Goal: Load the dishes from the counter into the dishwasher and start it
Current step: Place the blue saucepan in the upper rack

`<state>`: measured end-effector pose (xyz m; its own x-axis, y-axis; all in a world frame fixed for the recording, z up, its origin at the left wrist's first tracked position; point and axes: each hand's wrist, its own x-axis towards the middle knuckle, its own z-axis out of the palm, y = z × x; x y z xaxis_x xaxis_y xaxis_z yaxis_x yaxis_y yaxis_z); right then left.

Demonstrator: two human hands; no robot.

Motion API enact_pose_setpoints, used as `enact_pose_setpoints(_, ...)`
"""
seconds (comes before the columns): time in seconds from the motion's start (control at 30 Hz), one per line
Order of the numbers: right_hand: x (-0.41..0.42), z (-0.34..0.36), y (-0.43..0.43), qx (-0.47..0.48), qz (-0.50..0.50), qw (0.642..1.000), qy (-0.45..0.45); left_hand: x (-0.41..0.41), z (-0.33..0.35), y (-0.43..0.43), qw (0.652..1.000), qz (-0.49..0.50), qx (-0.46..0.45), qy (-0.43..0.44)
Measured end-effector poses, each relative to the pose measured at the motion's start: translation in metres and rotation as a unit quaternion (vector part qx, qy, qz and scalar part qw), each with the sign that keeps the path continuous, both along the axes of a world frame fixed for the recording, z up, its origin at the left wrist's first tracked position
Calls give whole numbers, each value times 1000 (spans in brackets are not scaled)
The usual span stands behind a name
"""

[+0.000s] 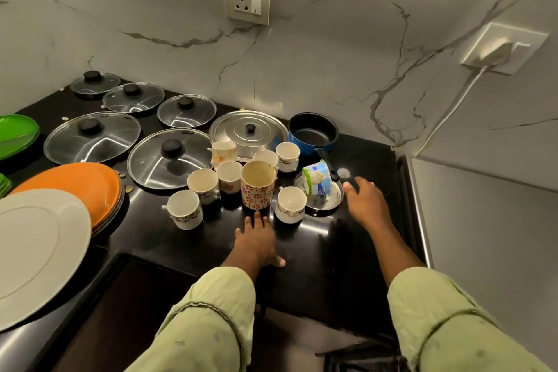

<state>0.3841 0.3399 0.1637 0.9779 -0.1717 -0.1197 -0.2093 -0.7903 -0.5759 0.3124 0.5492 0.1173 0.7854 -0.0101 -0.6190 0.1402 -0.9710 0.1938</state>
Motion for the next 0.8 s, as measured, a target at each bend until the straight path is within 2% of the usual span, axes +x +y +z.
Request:
enact_pose_setpoints(0.23,73,6,15,133,-88,987,21,12,-9,-1,999,-1,10,31)
enact_pose_setpoints(0.33,113,-4,17,180,-114,975,70,16,-10,-4,998,-9,29,46)
enact_pose_setpoints(0.43,134,-7,27,195,-135,962,139,21,-9,-9,997,-22,54,57)
enact_pose_setpoints(0.57,141,-3,46,172,-129,959,183,23,-11,-13,995,-27,66,66)
enact_pose_setpoints(0.8,146,2,46,214,-136,950,183,28,-10,-16,994,-26,73,82)
